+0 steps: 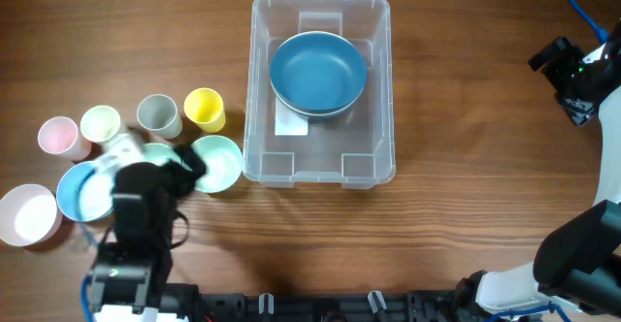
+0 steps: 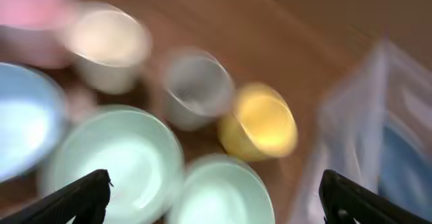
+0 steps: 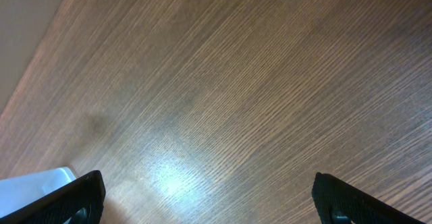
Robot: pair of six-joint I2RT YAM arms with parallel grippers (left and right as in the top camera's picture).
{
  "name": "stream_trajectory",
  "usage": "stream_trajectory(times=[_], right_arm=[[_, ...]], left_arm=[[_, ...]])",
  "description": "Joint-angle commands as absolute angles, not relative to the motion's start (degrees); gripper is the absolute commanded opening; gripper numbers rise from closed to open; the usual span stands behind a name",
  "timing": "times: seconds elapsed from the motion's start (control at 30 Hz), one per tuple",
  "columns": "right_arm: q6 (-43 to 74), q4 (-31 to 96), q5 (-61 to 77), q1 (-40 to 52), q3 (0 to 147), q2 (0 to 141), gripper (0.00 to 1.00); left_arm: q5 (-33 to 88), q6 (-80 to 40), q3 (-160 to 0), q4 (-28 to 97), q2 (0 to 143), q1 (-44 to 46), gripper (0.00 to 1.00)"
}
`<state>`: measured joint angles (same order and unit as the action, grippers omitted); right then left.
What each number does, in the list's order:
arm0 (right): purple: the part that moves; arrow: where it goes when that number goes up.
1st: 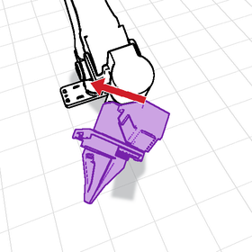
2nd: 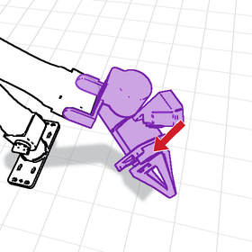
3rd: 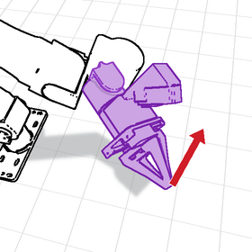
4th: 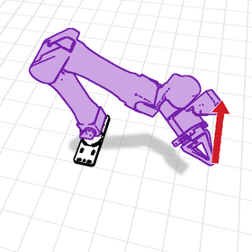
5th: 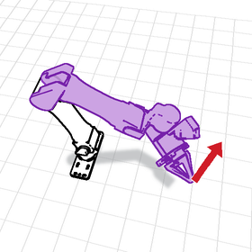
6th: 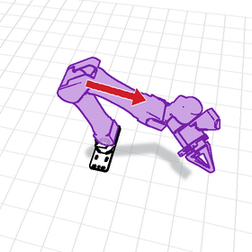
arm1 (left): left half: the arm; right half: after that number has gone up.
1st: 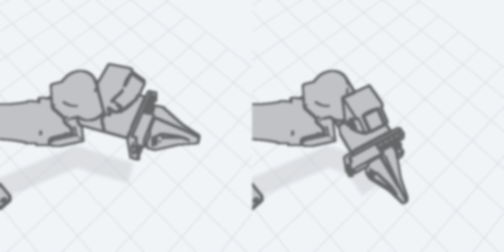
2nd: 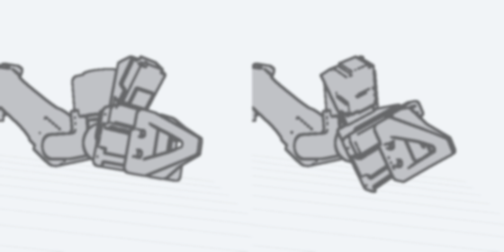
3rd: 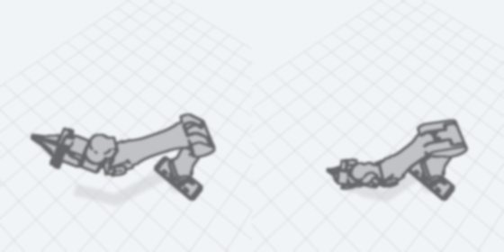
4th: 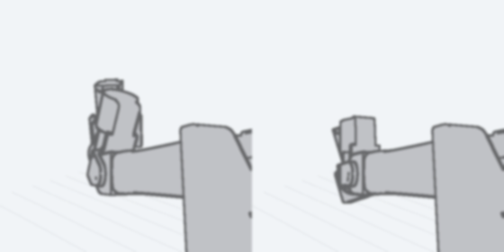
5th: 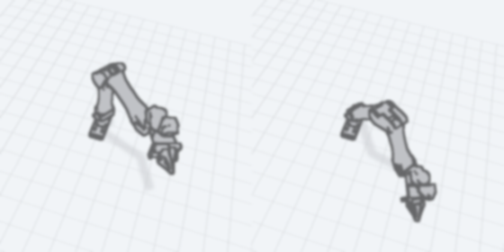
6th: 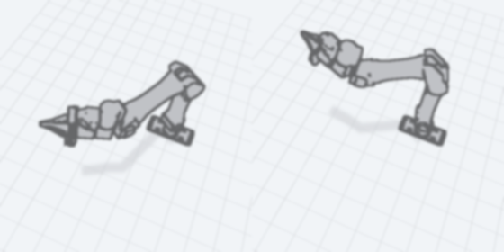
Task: Pack container
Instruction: 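Move the left gripper to the pink bowl at far left and grasp it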
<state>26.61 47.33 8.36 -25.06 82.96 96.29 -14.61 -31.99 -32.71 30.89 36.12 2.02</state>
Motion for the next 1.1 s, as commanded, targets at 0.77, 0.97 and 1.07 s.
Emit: stream_trajectory(times=[0.77, 0.97, 1.07], right_arm=[[27.09, 47.18, 8.62, -24.95, 82.91, 96.77, 1.0], [27.09, 47.18, 8.62, -24.95, 82.91, 96.77, 0.99], [27.09, 47.18, 8.62, -24.95, 82.91, 96.77, 1.0]], left_arm=[[-5.23, -44.16, -44.34, 20.73, 88.16, -63.18, 0.87], [-4.23, -44.14, -45.01, 19.18, 90.94, -63.77, 0.53], [-4.29, -43.79, -47.55, 22.15, 90.06, -64.79, 0.4]])
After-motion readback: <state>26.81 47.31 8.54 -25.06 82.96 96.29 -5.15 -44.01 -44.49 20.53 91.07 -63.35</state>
